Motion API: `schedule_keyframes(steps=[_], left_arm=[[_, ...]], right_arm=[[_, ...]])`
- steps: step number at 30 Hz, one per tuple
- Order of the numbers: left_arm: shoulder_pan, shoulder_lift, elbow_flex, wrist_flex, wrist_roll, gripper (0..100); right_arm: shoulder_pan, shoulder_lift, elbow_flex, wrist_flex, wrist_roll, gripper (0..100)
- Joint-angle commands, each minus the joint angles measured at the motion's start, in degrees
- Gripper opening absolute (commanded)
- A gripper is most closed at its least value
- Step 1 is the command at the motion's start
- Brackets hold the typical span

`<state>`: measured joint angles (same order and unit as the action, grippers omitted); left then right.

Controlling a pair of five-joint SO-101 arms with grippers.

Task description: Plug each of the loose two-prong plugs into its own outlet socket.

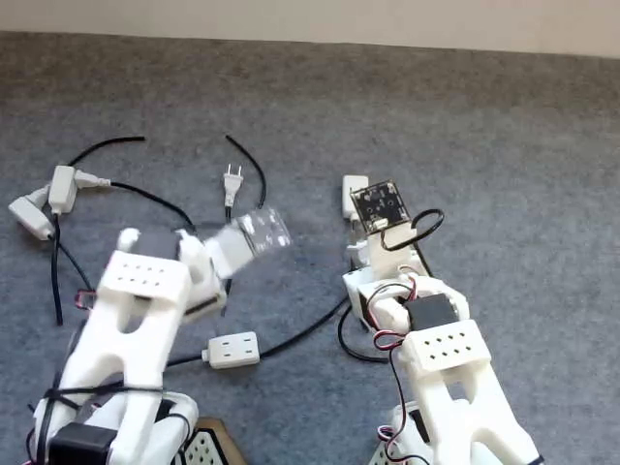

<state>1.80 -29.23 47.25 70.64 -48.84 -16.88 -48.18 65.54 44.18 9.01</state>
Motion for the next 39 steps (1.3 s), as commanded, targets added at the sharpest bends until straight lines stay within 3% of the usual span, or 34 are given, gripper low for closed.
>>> schedule_keyframes(steps=[1, 4, 9, 17, 26, 33, 39], left_arm=[[-1.36, -0.31, -10.59, 9.32, -4.22, 18], [0.75, -0.31, -8.92, 13.10, -9.67, 19], [5.58, -0.66, 0.04, 12.75, -13.89, 29], [7.96, -0.13, 7.08, 1.14, -11.60, 31], [8.22, -0.13, 20.18, -19.60, -11.52, 30], [8.31, -0.13, 13.58, -16.44, -11.69, 11], [10.51, -0.04, 6.73, -9.32, -11.69, 10]], right_arm=[[-0.57, -0.84, -0.22, -0.57, 0.70, 0.5], [-0.57, -0.84, -0.22, -0.57, 0.70, 0.5], [-0.57, -0.84, -0.22, -0.57, 0.70, 0.5], [-0.57, -0.84, -0.22, -0.57, 0.79, 0.5], [-0.57, -0.84, -0.22, -0.57, 0.79, 0.5], [-0.57, -0.84, -0.22, -0.57, 0.79, 0.5], [-0.57, -0.84, -0.22, -0.57, 0.79, 0.5]])
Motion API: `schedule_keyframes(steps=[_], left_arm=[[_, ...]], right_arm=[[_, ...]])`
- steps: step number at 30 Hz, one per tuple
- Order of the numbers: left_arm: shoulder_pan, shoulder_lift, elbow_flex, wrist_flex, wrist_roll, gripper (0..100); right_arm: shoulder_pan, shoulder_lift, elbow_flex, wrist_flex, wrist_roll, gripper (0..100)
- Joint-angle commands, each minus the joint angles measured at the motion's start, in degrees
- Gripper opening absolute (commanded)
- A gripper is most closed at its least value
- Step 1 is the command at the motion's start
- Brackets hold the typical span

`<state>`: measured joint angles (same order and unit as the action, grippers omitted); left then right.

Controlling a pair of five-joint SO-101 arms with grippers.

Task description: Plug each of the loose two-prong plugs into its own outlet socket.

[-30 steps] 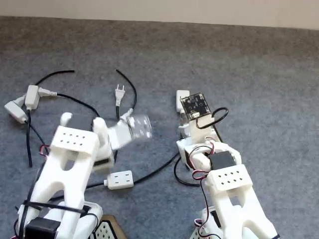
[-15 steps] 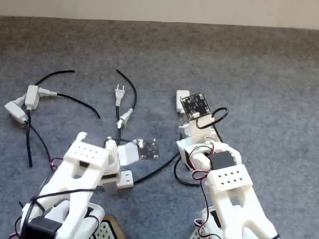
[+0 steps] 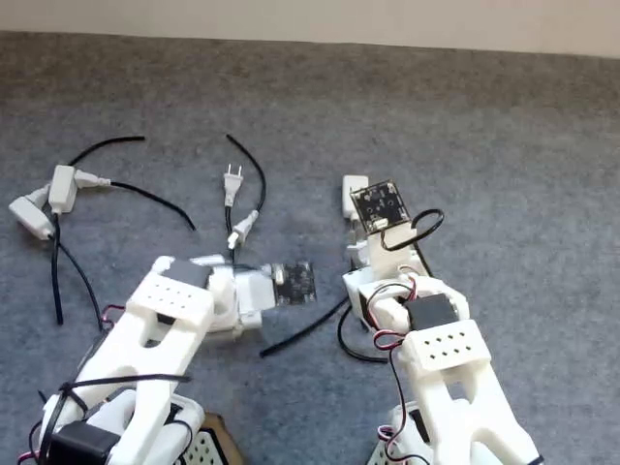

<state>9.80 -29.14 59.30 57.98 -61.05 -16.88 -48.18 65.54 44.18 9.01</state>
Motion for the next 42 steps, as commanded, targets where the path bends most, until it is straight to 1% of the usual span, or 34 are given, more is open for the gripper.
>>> schedule_keyframes(steps=[1, 3, 8, 11, 14, 16, 18, 21, 25, 33, 36, 39, 41, 42], left_arm=[[3.21, -0.13, -5.58, 4.40, 0.53, 10], [3.74, -0.13, -5.85, 4.66, 0.53, 10], [3.38, 2.15, -5.85, 0.35, 0.88, 10], [3.38, 9.71, -7.87, -2.99, 3.16, 10], [3.74, 18.68, -12.62, -3.34, 5.19, 10], [3.65, 23.52, -15.52, -3.34, 6.86, 14], [3.65, 25.89, -17.19, -3.25, 8.09, 21], [3.65, 25.98, -17.36, -2.46, 8.00, 27], [3.21, 23.78, -18.07, 0.79, 7.91, 28], [3.03, 10.68, -20.70, 11.69, 8.35, 28], [-0.92, 6.46, -23.78, 15.47, 8.35, 28], [-6.11, 4.09, -27.30, 16.26, 10.29, 28], [-10.07, 4.26, -30.11, 16.09, 13.19, 28], [-12.18, 4.62, -31.43, 16.00, 16.44, 28]], right_arm=[[-0.57, -0.84, -0.22, -0.57, 0.79, 0.5], [-0.57, -0.84, -0.22, -0.57, 0.79, 0.5], [-0.57, -0.84, -0.22, -0.57, 0.79, 0.5], [-0.57, -0.84, -0.22, -0.57, 0.79, 0.5], [-0.57, -0.84, -0.13, -0.57, 0.79, 0.5], [-0.57, -0.84, -0.13, -0.57, 0.79, 0.5], [-0.57, -0.84, -0.13, -0.57, 0.79, 0.5], [-0.57, -0.84, -0.13, -0.57, 0.79, 0.5], [-0.57, -0.84, -0.13, -0.57, 0.79, 0.5], [-0.66, -0.84, -0.13, -0.57, 0.79, 0.5], [-1.01, -0.75, -0.48, 1.45, 0.79, 0.5], [-3.38, -0.75, -0.66, 2.68, 0.79, 0.5], [-4.35, -0.75, -0.66, 3.30, 0.88, 0.5], [-4.53, -0.75, -0.75, 4.09, 2.11, 0.5]])
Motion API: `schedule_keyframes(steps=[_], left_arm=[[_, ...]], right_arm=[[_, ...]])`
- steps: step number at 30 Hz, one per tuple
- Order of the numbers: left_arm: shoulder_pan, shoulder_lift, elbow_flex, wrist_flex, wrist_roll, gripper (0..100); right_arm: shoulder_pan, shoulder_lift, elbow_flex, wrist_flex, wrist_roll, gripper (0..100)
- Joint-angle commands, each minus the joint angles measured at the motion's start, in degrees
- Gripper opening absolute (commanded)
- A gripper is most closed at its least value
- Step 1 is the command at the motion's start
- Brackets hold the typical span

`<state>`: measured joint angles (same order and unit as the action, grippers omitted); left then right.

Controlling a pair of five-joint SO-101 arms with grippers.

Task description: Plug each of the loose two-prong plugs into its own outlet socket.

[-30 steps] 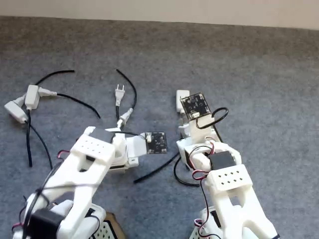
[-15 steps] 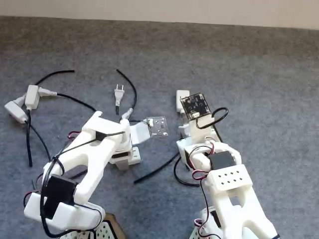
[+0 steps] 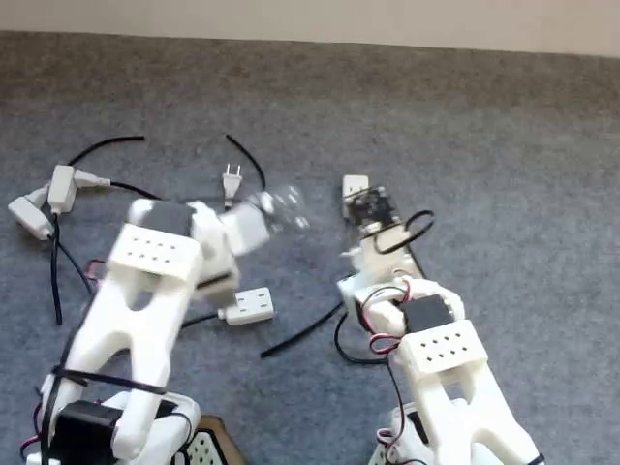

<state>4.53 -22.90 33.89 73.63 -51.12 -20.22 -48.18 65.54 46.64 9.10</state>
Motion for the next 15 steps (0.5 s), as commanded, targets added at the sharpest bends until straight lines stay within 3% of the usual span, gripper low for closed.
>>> schedule_keyframes(steps=[1, 5, 8, 13, 15], left_arm=[[-8.92, -1.01, -7.34, 0.35, 11.16, 28], [-18.07, 2.42, -8.92, 0.35, 40.53, 28], [-24.22, 4.79, -5.23, -2.02, 53.54, 28], [-24.13, 5.41, 1.80, -8.09, 50.55, 28], [-24.13, 5.41, 0.92, -8.09, 47.56, 28]], right_arm=[[-1.27, -0.75, -0.92, 2.42, 3.25, 0.5], [-2.95, 1.27, -5.67, 6.64, 6.95, 0.5], [-7.43, 8.40, -15.78, 13.67, 8.79, 0.5], [-13.93, 22.20, -34.68, 21.67, 8.00, 0.5], [-15.96, 26.51, -39.60, 20.70, 2.81, 0.5]])
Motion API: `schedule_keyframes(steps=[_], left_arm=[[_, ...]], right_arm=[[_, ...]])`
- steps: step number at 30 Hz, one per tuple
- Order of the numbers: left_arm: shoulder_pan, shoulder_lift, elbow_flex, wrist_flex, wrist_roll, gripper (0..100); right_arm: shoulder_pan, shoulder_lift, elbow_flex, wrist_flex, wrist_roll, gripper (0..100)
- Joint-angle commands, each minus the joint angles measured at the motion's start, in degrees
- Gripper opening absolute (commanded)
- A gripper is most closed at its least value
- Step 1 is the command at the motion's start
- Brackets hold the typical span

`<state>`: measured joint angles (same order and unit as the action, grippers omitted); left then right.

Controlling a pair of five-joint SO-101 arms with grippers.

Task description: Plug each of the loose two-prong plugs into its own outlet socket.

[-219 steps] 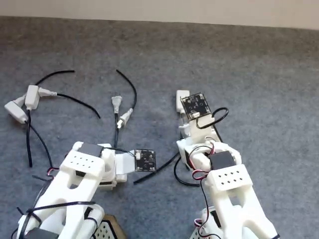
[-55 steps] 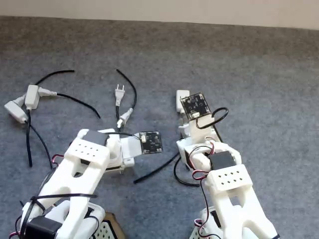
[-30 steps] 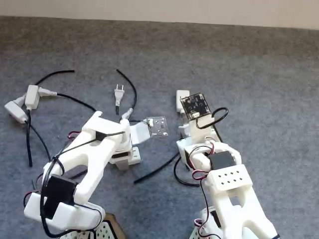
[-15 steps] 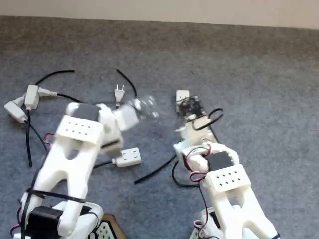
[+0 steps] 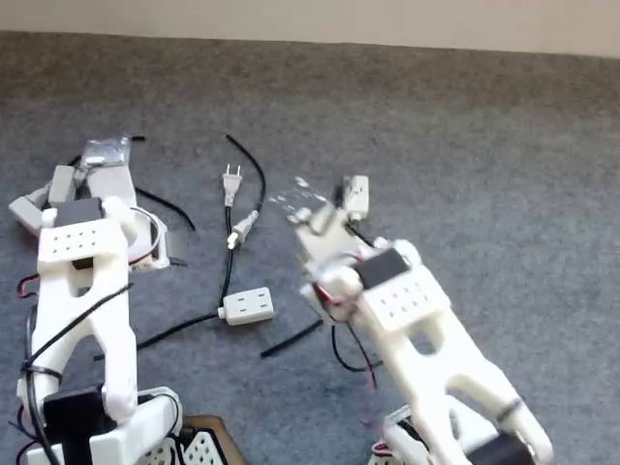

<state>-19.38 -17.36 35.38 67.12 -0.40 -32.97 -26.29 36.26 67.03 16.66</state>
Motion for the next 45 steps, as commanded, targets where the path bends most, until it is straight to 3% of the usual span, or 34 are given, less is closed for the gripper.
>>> schedule_keyframes(steps=[1, 3, 7, 10, 14, 18, 28, 32, 37, 45], left_arm=[[0.04, -0.13, -1.01, -1.58, -4.04, 28], [0.75, -0.13, -1.71, -1.85, -5.80, 28], [3.12, -0.13, -3.12, -1.67, -13.36, 29], [3.21, -0.13, -4.53, -2.02, -16.35, 32], [6.02, -0.31, -5.85, -2.02, -22.07, 34], [6.55, -4.97, -6.81, -2.02, -23.38, 34], [12.88, -33.80, 7.16, -2.11, -23.21, 34], [13.14, -39.43, 13.76, -5.80, -18.02, 34], [15.52, -40.04, 18.77, -10.46, -12.04, 34], [18.77, -40.13, 19.03, -10.29, -9.85, 34]], right_arm=[[-4.18, 6.11, -10.77, -1.80, -7.47, 0.5], [-6.37, 7.25, -8.22, -10.33, -11.16, 0.5], [-10.59, 5.85, 7.69, -33.45, -11.25, 0.5], [-11.65, 4.18, 16.04, -42.33, -9.67, 0.5], [-11.56, 3.47, 17.10, -45.76, -9.49, 0.5], [-11.56, 3.38, 19.56, -48.66, -9.41, 0.5], [-11.47, -2.07, 25.27, -53.76, -9.41, 0.5], [-11.47, -14.46, 31.60, -53.41, -9.41, 0.5], [-11.74, -26.24, 34.59, -44.62, -9.49, 0.5], [-11.82, -21.41, 34.42, -44.62, -9.58, 0.5]])
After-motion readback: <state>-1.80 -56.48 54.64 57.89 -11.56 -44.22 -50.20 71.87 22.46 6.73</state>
